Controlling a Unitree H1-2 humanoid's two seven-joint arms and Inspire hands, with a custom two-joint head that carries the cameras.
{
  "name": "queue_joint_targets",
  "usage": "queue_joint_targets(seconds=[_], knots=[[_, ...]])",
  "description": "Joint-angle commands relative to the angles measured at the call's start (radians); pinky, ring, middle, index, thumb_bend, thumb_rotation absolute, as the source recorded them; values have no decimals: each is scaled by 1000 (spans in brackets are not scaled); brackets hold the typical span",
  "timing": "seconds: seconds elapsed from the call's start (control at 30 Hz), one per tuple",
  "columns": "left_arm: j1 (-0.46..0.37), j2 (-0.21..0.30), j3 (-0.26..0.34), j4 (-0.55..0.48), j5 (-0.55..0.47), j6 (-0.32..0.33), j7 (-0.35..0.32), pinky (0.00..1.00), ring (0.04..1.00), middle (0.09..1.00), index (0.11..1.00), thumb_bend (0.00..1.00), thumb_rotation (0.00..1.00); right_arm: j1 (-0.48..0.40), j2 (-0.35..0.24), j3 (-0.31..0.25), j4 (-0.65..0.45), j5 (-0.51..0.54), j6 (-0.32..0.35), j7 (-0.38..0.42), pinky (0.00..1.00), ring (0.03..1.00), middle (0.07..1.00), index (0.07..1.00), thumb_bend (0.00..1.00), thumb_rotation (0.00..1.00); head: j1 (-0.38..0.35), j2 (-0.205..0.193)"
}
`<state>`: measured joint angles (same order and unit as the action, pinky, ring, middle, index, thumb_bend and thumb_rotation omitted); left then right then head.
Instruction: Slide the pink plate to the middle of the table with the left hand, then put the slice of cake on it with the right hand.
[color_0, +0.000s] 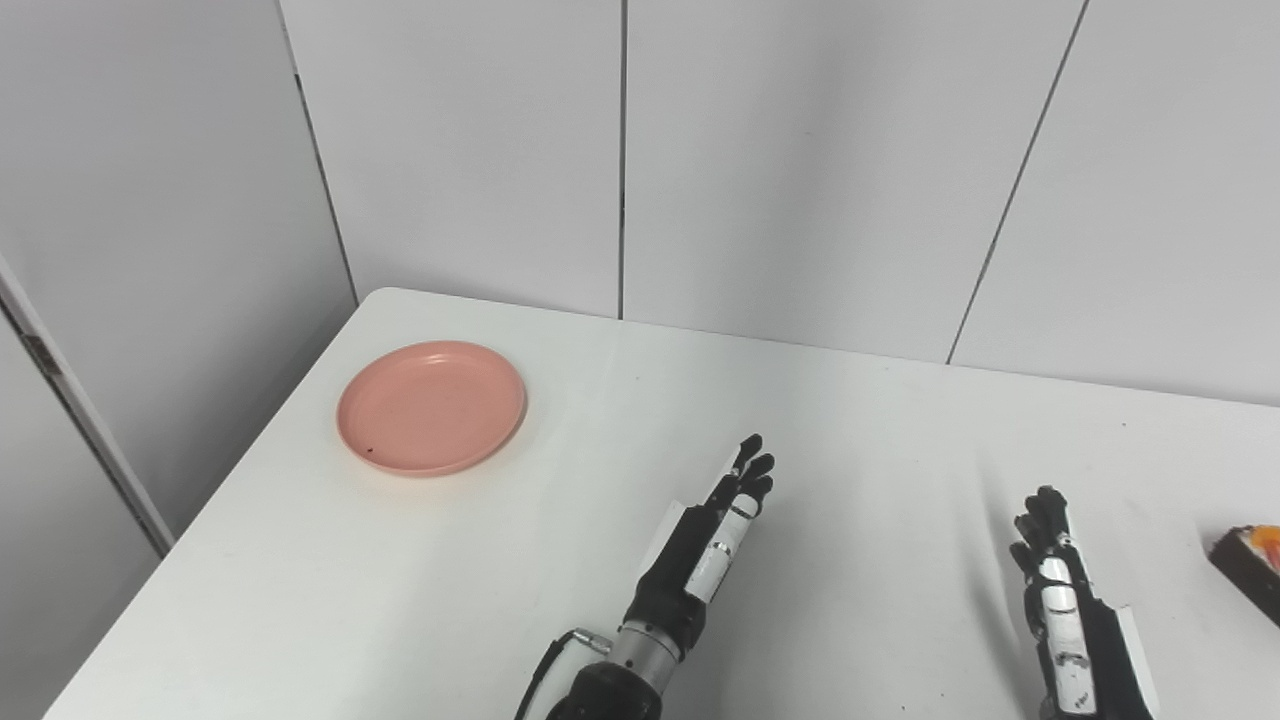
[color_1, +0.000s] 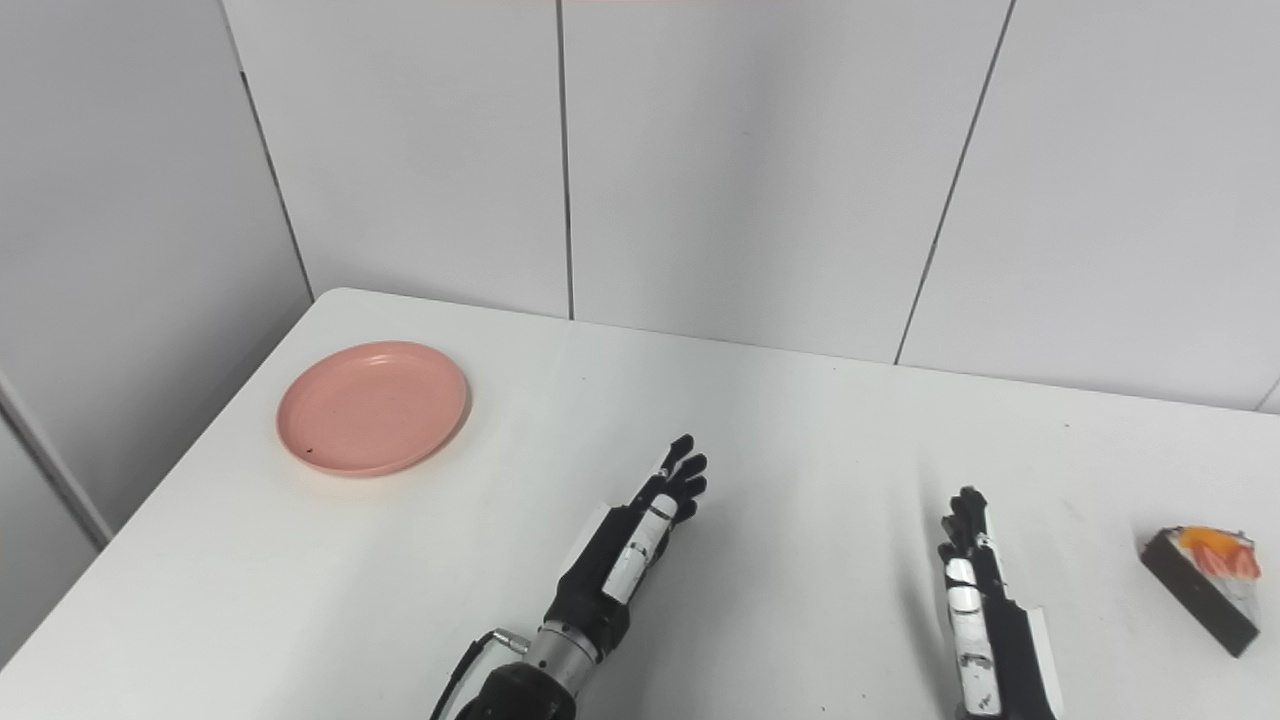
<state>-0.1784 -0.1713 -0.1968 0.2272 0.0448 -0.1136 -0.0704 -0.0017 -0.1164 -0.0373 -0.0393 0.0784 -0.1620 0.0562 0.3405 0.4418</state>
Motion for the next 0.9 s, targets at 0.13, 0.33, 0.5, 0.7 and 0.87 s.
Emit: queue_joint_targets(seconds=[0.13, 0.33, 0.5, 0.7, 0.87], knots=[[90, 8, -1, 40, 1, -9, 5, 970, 960, 969, 974, 394, 1000, 36, -2, -2, 23, -14, -22, 2, 1000, 1000, 1000, 1000, 146, 1000, -12, 31], [130, 10, 4, -60, -50, 45, -23, 985, 966, 974, 976, 378, 1000, 45, 5, 2, 23, -29, -39, -3, 1000, 1000, 1000, 1000, 190, 1000, -31, 39], [155, 4, 4, -159, -87, 122, -32, 998, 969, 980, 980, 392, 1000, 37, 6, -1, 54, -24, -68, 0, 1000, 1000, 1000, 1000, 245, 1000, -41, 41], [160, 12, 5, -245, -122, 152, -57, 1000, 969, 983, 989, 429, 1000, 22, -1, -3, 102, -27, -96, 2, 1000, 1000, 1000, 1000, 295, 1000, -57, 33], [155, 15, 18, -330, -158, 220, -59, 995, 968, 969, 975, 446, 1000, 12, -5, -3, 135, -27, -122, 2, 1000, 1000, 1000, 1000, 328, 1000, -55, 30]])
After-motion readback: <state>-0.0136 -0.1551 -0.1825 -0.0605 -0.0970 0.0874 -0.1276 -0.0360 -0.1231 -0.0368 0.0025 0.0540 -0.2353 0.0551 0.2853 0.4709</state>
